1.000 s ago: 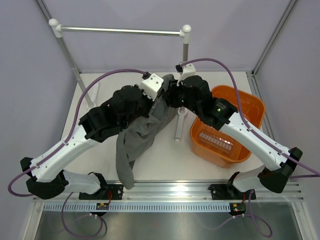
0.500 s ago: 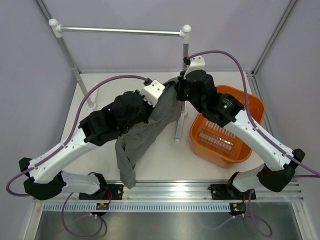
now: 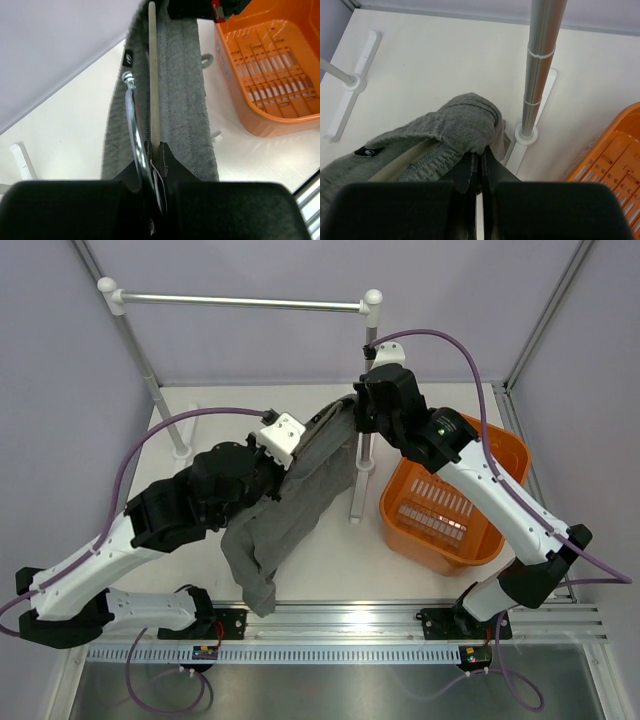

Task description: Remove the shorts from the hanger

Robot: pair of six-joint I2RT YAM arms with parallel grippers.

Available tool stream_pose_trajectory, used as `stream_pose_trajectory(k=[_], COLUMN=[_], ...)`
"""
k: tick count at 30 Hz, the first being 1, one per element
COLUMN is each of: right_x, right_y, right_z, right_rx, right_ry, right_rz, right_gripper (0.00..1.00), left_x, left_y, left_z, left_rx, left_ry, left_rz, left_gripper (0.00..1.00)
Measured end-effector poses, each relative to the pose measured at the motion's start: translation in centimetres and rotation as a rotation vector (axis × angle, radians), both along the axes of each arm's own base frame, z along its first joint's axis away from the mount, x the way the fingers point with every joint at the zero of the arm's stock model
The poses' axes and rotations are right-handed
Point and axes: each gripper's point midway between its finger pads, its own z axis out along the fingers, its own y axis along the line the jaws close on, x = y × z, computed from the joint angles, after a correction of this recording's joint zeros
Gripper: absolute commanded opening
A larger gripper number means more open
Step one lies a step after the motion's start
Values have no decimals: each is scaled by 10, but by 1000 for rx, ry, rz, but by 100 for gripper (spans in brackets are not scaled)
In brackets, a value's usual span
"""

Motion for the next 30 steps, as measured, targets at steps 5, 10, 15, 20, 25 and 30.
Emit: stream_pose_trajectory(k=[5, 10, 15, 20, 25, 30], right_x=[2, 1, -16, -62, -122, -149], right_y=[-2, 1, 12, 55, 103, 117], right_z=[-3, -8, -18, -24, -22, -20], right_rx=[26, 65, 78, 68, 69, 61], right_ry=[26, 56, 77, 79, 67, 54], right_rz=[11, 32, 62, 173, 328, 379], right_gripper=[0, 0, 0, 0, 0, 0], left_x=[-7, -13, -8, 4, 20, 34], left_y=[5, 9, 14, 13, 7, 6], left_z=[15, 23, 28, 42, 62, 81], left_rx=[-61, -114, -176, -231, -290, -309], left_ry=[-23, -46, -90, -144, -213, -285], left_rz=[-22, -37, 5, 74, 143, 222], left_gripper=[0, 0, 0, 0, 0, 0])
